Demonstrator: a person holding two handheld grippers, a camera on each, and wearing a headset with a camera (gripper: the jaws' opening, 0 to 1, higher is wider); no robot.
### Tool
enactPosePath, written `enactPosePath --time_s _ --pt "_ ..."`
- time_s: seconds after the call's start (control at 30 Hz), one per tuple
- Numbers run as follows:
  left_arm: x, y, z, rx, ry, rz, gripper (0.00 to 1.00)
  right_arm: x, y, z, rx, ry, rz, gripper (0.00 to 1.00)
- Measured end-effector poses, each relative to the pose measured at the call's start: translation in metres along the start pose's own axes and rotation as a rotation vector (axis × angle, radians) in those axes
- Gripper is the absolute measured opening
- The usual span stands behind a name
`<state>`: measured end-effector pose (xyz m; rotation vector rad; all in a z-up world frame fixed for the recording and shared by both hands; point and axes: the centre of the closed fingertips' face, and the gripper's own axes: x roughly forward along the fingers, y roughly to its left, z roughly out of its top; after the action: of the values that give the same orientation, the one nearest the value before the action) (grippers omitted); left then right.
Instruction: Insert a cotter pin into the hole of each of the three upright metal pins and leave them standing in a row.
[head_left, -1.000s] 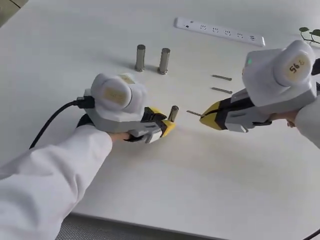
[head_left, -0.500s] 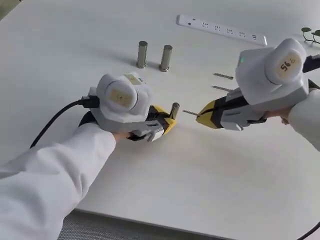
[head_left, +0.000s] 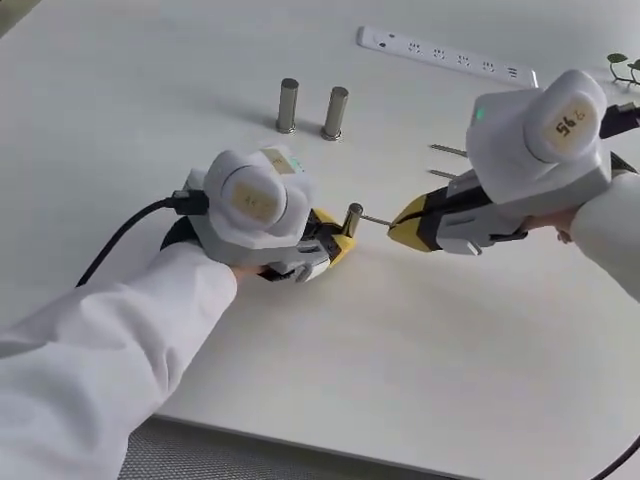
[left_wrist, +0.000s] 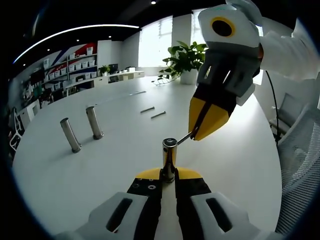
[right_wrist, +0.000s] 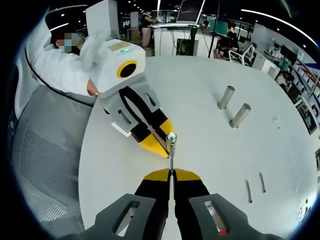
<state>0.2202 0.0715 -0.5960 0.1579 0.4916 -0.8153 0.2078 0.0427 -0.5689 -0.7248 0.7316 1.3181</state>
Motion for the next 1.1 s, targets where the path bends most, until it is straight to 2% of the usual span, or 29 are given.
enactPosePath --time_s 0.2,0.57,0.7,0.97,1.1 --pt "0.000 0.000 0.000 -0.001 0.003 0.002 0.07 -0.003 0.001 0.005 0.007 -0.021 0.000 0.00" --pt "0.002 0.000 0.001 0.027 0.013 -0.001 0.07 0.003 0.000 0.003 -0.020 0.007 0.008 0.00" --pt "0.002 0.001 0.001 0.033 0.015 0.000 0.07 0.005 -0.003 0.007 -0.011 -0.002 0.008 0.00" --pt "0.004 0.002 -0.001 0.030 0.019 -0.001 0.07 0.014 -0.003 0.014 -0.042 0.009 0.014 0.00" --pt "0.004 0.002 -0.001 0.030 0.022 -0.002 0.07 0.016 -0.002 0.018 -0.105 0.027 0.014 0.00"
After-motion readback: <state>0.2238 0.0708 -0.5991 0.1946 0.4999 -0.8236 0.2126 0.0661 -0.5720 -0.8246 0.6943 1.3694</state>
